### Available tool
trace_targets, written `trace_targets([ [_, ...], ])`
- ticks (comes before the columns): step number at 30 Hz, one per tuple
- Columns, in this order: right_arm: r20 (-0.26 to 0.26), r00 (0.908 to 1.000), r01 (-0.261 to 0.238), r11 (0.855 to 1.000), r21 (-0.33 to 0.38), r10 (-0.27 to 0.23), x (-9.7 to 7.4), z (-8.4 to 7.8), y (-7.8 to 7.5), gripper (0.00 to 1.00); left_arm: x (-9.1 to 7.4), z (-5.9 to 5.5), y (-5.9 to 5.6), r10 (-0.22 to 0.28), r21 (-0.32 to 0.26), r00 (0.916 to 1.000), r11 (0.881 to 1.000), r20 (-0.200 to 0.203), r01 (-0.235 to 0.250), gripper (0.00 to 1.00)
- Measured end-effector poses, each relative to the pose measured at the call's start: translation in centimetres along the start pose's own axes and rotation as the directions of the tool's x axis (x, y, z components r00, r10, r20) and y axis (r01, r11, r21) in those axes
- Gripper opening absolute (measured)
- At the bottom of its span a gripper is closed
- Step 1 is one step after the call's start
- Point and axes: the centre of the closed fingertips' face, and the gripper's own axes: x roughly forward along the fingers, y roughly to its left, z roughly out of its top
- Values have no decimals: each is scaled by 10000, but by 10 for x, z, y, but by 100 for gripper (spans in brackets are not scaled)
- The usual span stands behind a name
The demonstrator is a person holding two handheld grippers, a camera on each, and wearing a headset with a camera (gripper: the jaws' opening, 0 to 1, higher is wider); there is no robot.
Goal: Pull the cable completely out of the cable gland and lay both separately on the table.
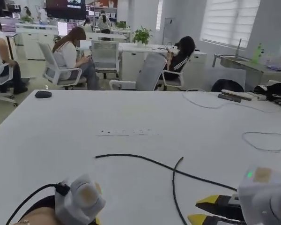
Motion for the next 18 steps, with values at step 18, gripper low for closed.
trace_targets([
  [18, -348, 9990, -294, 9993, -231, 286, 1, -4, 2, 20, -12, -11, 1, -176, 630, 9942, 9977, -1062, 243, 36],
])
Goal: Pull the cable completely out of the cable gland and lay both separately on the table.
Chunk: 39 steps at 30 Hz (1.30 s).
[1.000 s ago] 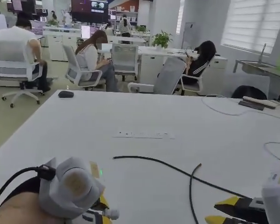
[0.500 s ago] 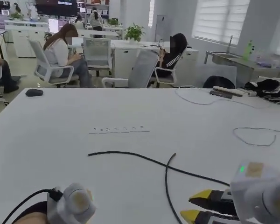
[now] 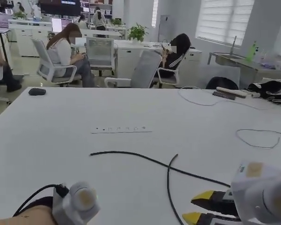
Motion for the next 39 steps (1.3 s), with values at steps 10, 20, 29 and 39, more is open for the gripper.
trace_targets([
  [10, -975, 9832, -1477, 9865, 704, 1542, 16, -27, 12, 21, -109, 42, -33, 29, 7, 9792, 10000, 2027, -31, 45],
  [20, -1264, 9585, -2297, 9546, 1894, 2557, 26, -52, 27, 22, -159, 3, -38, 2462, -3368, 8950, 9343, 3720, -1170, 43],
  [29, -1094, 9661, -1895, 9301, 3147, 2338, 36, -63, 30, 23, -162, -60, -33, 4558, -6420, 8352, 7473, 3078, -1712, 46],
  [39, -1581, 9620, -1709, 9425, 2871, 2225, 45, -71, 35, 32, -160, -70, -20, 5919, -7434, 7596, 6292, 2694, -2267, 43],
])
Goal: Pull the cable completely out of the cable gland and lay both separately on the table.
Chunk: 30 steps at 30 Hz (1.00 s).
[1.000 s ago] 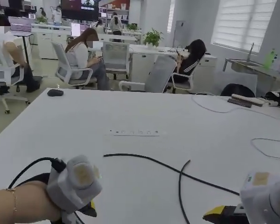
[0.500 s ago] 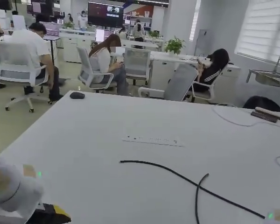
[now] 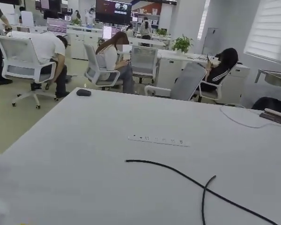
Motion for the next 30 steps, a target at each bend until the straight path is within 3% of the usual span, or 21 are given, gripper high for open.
trace_targets([
  [2, -49, 10000, 58, 10000, -56, -58, 1, -1, 0, 35, 0, 8, 0, 47, -185, 9993, 9998, 379, -40, 47],
  [5, -67, 9999, 103, 9999, 103, -103, 4, -3, -3, 37, 2, -4, -2, -40, 20, 9998, 10000, -196, 40, 47],
  [9, -103, 9996, 283, 9982, 522, -278, 6, -6, -9, 37, 6, -9, 0, 0, 102, 9992, 9999, -388, 4, 46],
  [12, -88, 9994, 330, 9947, 979, -323, 8, -7, -13, 37, 7, -24, -5, -561, -865, 9925, 9952, -1082, 468, 38],
  [16, -142, 9991, 421, 9938, 1028, -409, 8, -8, -14, 39, 7, -23, 0, -295, -554, 9944, 9982, -1012, 240, 42],
  [30, -156, 9992, 392, 9910, 1280, -375, 8, -10, -14, 37, 5, -22, 6, 61, -1005, 9960, 9948, -892, -151, 42],
])
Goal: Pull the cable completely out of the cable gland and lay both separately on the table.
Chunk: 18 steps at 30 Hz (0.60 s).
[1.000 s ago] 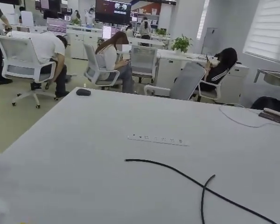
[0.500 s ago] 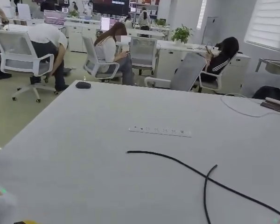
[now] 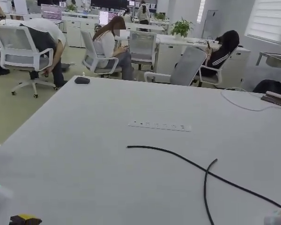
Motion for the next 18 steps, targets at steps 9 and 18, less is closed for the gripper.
trace_targets([
  [9, 48, 9998, 204, 9993, 315, -206, -1, 0, -4, 38, -1, 0, 0, 42, -99, 10000, 9999, 49, -41, 40],
  [18, -10, 9999, 101, 9991, 406, -100, 0, -2, -4, 37, -1, -2, -2, 3, -130, 10000, 9999, -41, -4, 39],
])
